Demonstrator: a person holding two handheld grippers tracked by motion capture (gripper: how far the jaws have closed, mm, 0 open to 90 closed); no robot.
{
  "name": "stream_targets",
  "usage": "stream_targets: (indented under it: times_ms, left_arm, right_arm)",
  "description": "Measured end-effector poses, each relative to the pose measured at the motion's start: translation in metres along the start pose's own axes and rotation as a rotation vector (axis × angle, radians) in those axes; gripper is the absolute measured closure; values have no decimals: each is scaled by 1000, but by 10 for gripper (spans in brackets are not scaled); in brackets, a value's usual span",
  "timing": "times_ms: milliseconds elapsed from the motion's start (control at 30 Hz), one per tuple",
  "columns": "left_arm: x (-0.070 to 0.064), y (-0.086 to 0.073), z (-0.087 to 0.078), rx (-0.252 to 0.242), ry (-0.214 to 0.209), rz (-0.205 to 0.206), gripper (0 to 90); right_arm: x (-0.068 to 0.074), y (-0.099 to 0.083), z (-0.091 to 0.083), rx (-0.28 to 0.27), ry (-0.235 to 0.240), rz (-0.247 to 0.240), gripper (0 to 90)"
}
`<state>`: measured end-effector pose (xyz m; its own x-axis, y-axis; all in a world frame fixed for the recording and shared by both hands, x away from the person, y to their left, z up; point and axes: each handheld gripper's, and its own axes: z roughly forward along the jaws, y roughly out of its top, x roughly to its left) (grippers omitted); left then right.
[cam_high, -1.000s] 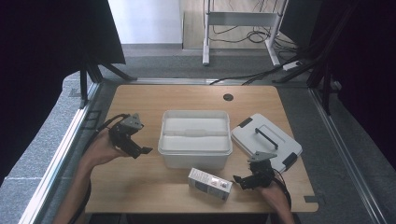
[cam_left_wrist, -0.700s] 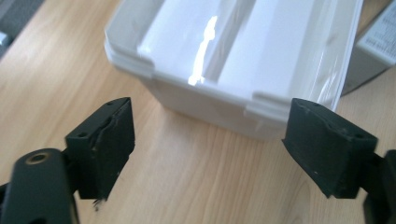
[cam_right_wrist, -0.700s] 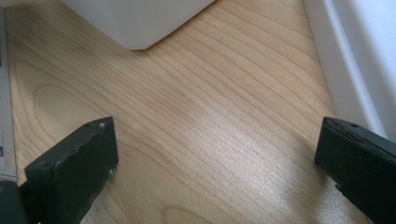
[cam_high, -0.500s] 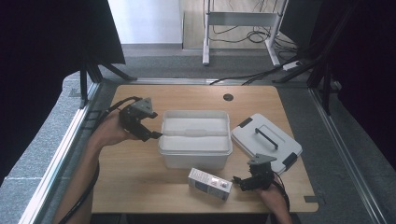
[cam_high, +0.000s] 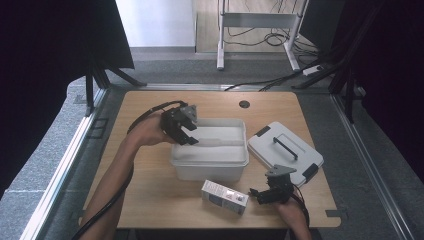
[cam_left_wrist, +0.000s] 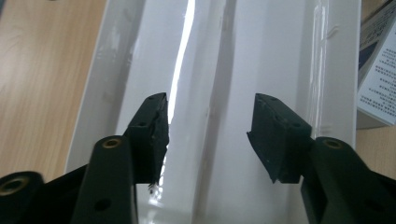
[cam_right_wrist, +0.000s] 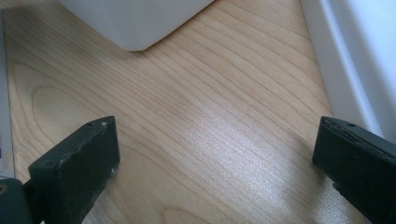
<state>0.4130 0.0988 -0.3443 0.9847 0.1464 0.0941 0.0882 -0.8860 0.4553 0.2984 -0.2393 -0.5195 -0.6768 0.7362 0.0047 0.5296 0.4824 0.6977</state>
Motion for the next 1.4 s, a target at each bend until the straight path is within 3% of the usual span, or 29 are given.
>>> stream_targets:
  times_ms: [267, 567, 733, 1067, 1200, 1400]
  left_arm:
    - [3, 32, 28, 105, -48, 69, 623]
    - [7, 44, 51, 217, -80, 119, 823]
    - [7, 46, 52, 231, -91, 120, 879]
    - [7, 51, 48, 233, -100, 126, 891]
    - [7, 55, 41, 235, -91, 137, 892]
    - [6, 59, 27, 203, -78, 111, 890]
  right_arm:
    - [0, 0, 0, -1, 0, 4, 3]
    - [0, 0, 0, -1, 0, 4, 3]
    - [0, 0, 0, -1, 0, 4, 3]
    - [0, 0, 0, -1, 0, 4, 3]
    - [0, 0, 0, -1, 0, 4, 3]
    - [0, 0, 0, -2, -1, 1, 3]
